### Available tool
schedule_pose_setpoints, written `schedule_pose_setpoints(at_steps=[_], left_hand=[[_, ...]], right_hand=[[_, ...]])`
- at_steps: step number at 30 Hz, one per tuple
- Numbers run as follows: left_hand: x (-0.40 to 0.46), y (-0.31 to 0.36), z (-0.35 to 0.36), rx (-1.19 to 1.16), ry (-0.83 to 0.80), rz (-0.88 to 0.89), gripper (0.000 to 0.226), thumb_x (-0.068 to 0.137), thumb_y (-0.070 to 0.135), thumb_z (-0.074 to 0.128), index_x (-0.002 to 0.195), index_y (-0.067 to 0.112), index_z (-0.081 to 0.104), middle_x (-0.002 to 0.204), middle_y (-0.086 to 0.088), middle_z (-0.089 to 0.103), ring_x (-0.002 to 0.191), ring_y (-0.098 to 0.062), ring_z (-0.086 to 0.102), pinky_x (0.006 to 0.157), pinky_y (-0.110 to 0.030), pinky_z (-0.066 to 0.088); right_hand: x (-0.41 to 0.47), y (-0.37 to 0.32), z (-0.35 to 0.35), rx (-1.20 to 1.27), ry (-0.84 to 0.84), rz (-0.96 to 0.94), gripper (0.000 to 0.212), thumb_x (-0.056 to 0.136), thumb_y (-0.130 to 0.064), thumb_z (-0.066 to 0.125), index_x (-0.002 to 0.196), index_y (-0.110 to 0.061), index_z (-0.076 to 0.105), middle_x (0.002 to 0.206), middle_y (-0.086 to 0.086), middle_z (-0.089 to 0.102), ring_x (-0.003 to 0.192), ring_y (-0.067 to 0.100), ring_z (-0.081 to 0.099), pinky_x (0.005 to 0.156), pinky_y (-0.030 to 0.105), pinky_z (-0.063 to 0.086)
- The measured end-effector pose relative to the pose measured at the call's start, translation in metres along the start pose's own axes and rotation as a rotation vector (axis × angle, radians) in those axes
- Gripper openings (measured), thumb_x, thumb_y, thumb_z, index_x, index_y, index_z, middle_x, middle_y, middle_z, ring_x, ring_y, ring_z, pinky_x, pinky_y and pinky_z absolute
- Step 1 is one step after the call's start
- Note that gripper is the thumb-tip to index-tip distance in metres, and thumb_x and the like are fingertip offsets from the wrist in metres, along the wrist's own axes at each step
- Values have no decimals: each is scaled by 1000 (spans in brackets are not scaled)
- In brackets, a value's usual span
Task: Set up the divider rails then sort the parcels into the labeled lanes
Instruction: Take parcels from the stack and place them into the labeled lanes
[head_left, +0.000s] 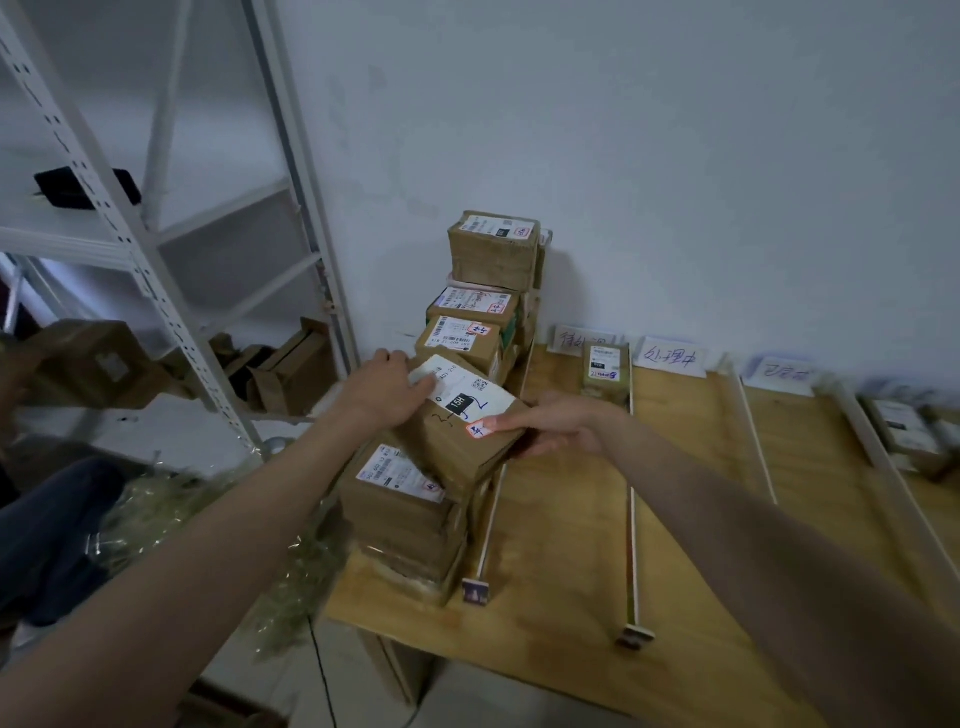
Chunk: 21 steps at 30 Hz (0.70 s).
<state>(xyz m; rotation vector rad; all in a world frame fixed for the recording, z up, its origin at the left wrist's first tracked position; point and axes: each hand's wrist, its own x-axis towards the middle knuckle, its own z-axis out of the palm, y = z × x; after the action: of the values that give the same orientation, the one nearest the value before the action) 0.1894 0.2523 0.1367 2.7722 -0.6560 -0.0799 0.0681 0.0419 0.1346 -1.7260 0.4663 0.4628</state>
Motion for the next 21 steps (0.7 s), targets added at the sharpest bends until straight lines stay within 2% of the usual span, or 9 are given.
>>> schedule_pose_setpoints(at_steps=[4, 7, 11, 16, 19, 21], left_hand=[[-1, 24, 1, -12, -123, 113, 63, 96, 58, 45, 144, 17, 43, 142, -9, 49, 123, -28, 53, 102, -46, 47], [1, 45, 9, -80, -196, 207, 62, 93, 59, 48, 140, 19, 46, 141, -5, 53, 122, -25, 54, 102, -44, 47], [-2, 82, 29, -56, -243, 286, 59, 95, 58, 47, 136, 16, 51, 134, -6, 58, 116, -24, 57, 97, -41, 50], [-12, 129, 59, 39, -213, 400, 57, 100, 54, 38, 142, 16, 44, 142, -7, 47, 124, -26, 50, 101, -41, 46], [-16, 154, 76, 96, -180, 473, 52, 102, 50, 34, 140, 15, 45, 141, -9, 47, 123, -28, 51, 98, -44, 47], [-19, 169, 87, 169, -175, 502, 53, 102, 49, 34, 141, 14, 43, 142, -9, 46, 124, -28, 50, 98, -42, 45]], right_hand=[[-20, 15, -16, -130, -43, 94, 75, 76, -46, 81, 135, -10, 52, 128, 10, 65, 110, 20, 68, 97, 33, 55], [-33, 30, -31, -97, -40, 101, 80, 70, -43, 87, 136, -11, 54, 128, 4, 66, 115, 18, 65, 99, 34, 54], [-60, 57, -46, -22, -24, 138, 63, 80, -34, 81, 132, -9, 56, 127, 9, 67, 118, 24, 64, 105, 40, 49], [-93, 102, -64, 59, 221, 166, 62, 79, -38, 80, 130, -12, 58, 120, 6, 70, 109, 21, 68, 91, 34, 57], [-116, 128, -73, 117, 407, 169, 48, 82, -39, 78, 118, -13, 62, 111, 6, 70, 102, 22, 69, 91, 36, 57], [-129, 143, -78, 154, 512, 174, 48, 82, -39, 78, 118, -11, 63, 111, 9, 71, 99, 24, 69, 90, 37, 58]])
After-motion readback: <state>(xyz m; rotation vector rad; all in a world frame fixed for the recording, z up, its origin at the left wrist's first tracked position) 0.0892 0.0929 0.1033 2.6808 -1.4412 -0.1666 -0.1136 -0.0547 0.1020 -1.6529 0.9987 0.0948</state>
